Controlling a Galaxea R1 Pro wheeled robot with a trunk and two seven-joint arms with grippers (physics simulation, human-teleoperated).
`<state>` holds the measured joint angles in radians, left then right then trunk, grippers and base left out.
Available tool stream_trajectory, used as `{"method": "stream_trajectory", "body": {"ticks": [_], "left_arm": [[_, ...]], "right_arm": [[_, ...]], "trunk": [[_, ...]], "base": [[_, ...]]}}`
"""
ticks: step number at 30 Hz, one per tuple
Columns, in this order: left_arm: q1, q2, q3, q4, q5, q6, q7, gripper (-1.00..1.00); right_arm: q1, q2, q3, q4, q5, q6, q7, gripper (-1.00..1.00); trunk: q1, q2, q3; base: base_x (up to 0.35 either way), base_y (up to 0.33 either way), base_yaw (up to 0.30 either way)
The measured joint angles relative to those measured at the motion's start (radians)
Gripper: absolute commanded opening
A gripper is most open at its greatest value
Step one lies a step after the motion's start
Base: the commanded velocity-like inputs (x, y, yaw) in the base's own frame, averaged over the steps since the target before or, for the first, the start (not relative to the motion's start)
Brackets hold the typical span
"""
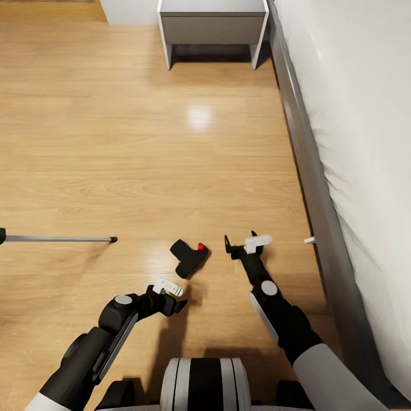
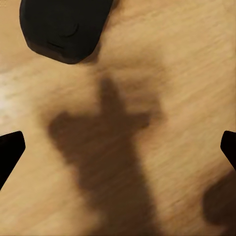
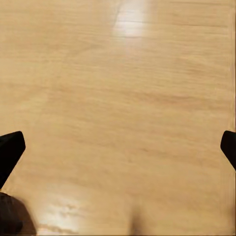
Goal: Attach the digital camera to the camera tripod in the bedroom.
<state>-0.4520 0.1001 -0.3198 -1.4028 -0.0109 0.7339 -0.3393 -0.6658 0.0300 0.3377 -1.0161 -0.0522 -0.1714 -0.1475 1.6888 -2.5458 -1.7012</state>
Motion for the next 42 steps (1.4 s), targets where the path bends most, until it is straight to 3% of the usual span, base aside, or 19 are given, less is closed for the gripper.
{"method": "stream_trajectory", "body": {"ticks": [14, 19, 26, 31, 34, 42], "left_arm": [[0.000, -0.002, 0.006, -0.006, 0.000, -0.003, 0.001, 1.00], [-0.002, -0.002, 0.019, -0.008, 0.000, -0.005, 0.001, 1.00], [-0.052, -0.002, 0.071, 0.000, 0.000, 0.003, 0.000, 1.00], [-0.088, -0.002, 0.091, 0.004, 0.000, 0.006, 0.000, 1.00], [-0.109, -0.002, 0.094, 0.004, 0.000, 0.007, -0.001, 1.00], [-0.160, -0.004, 0.096, -0.008, 0.000, 0.010, 0.000, 1.00]], "right_arm": [[0.000, 0.000, 0.020, -0.045, 0.009, -0.049, -0.065, 1.00], [0.000, -0.008, 0.022, -0.025, 0.030, -0.105, -0.078, 1.00], [0.000, -0.011, 0.022, 0.088, 0.054, -0.241, -0.078, 1.00], [0.000, -0.011, 0.022, 0.140, 0.101, -0.316, -0.075, 1.00], [0.000, -0.011, 0.022, 0.148, 0.114, -0.327, -0.074, 1.00], [0.000, -0.011, 0.022, 0.160, 0.128, -0.338, -0.072, 1.00]], "trunk": [[0.006, -0.003, -0.054], [0.009, -0.004, -0.073], [0.012, -0.006, -0.100], [0.014, -0.007, -0.120], [0.015, -0.008, -0.131], [0.019, -0.010, -0.131]], "base": [[0.000, 0.000, 0.000], [0.000, 0.000, 0.000], [0.000, 0.000, 0.000], [0.000, 0.000, 0.000], [0.000, 0.000, 0.000], [0.000, 0.000, 0.000]]}}
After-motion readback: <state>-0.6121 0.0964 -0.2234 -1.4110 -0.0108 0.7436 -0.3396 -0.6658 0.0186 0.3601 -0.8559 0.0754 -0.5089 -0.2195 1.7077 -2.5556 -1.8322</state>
